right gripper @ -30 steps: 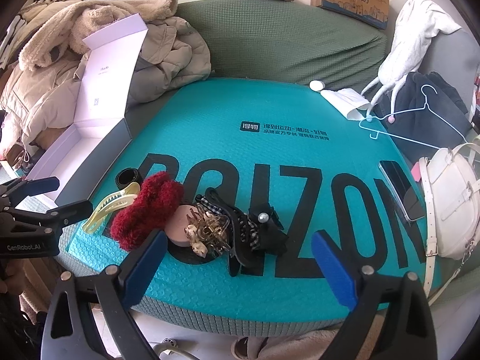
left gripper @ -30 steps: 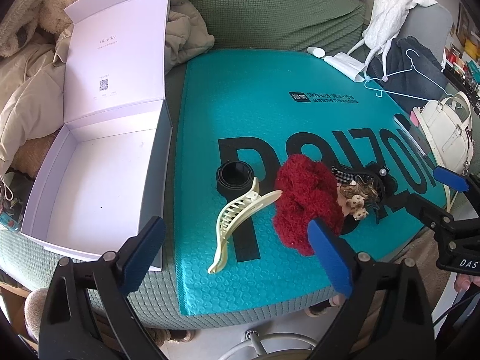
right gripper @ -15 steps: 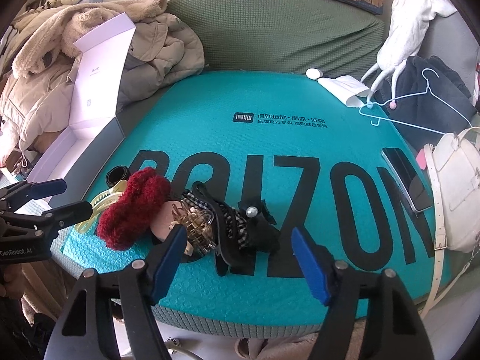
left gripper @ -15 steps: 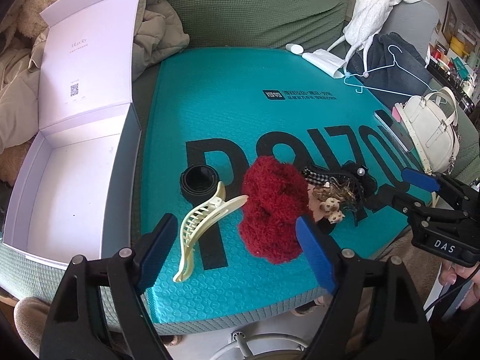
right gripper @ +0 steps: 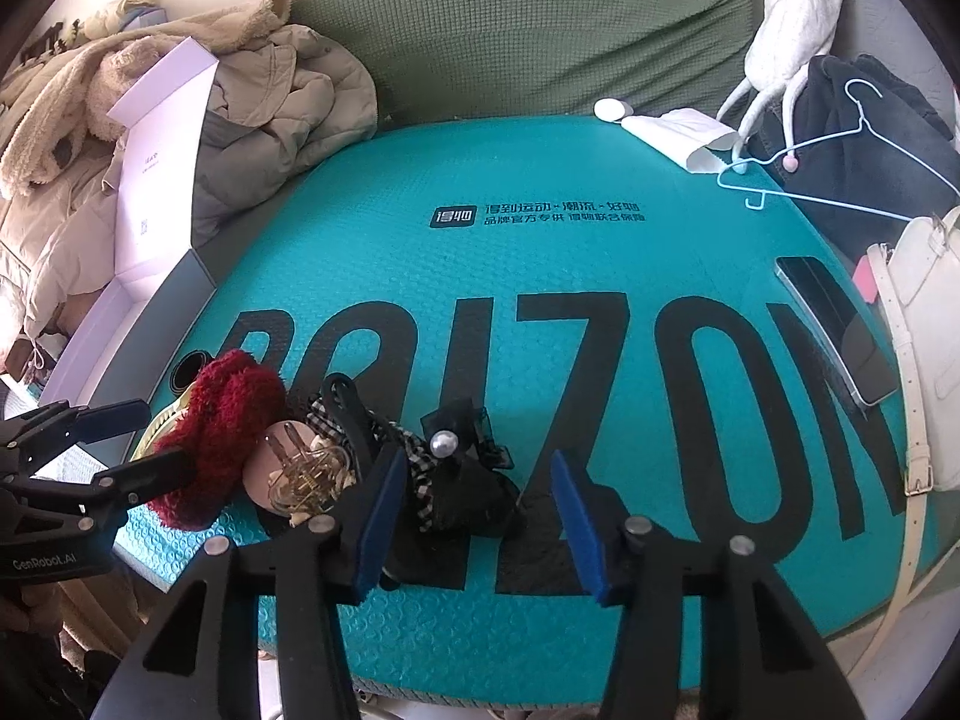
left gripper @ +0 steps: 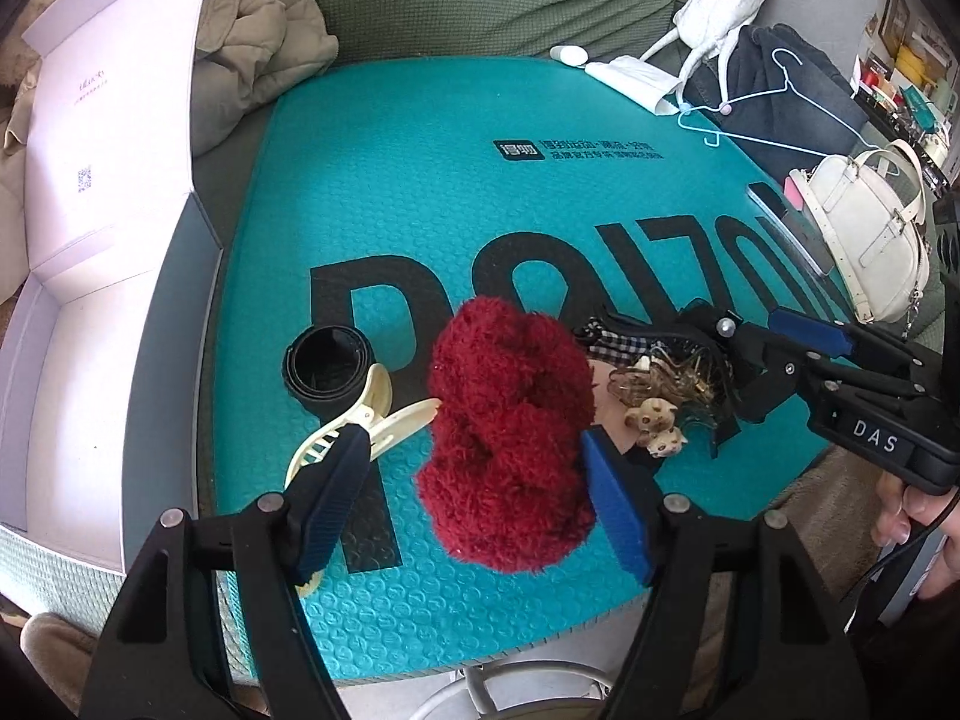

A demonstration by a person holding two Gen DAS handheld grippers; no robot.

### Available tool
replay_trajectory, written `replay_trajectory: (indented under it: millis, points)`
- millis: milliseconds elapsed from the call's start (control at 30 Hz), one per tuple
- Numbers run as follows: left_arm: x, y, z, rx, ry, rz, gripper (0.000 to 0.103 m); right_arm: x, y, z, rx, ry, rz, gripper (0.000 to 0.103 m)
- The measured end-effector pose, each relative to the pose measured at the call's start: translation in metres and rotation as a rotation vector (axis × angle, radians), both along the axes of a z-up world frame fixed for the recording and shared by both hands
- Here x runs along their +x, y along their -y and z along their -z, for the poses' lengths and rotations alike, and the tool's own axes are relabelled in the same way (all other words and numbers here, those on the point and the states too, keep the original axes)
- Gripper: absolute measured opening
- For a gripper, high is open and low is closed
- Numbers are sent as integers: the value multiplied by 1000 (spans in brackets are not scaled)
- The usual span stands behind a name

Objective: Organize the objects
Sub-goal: 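Grasp the red scrunchie with the left gripper while the right gripper grasps the black bow clip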

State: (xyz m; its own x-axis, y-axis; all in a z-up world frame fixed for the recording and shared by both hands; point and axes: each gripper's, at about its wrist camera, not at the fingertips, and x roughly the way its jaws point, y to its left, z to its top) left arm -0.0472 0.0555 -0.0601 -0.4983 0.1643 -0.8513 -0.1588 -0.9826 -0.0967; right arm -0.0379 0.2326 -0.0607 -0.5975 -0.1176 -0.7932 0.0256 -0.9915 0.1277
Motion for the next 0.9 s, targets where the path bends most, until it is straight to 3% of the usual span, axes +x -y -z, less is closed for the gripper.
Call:
replay_trajectory:
  millis: [67,100,167,333,467,900]
  points:
    - [-4,2,6,11,17,-5,60,-4,-2,5,-10,12,-6,43]
    - [-5,4,8,30,22,-1,45,-6,-3,9,-14,20,-6,42]
    - [-8,7,14,76,40,14,34,-8,-3,13,-27,25,-7,41]
    - [-6,3,15,44,17,44,30,-11,-3,17,-41,15,-13,22]
    - [-4,4,10,54,15,57,26,-8,-6,17,-40,11,-3,22]
    - [11,12,7,61,66,69,27,9,-13,15,-20,15,6,23]
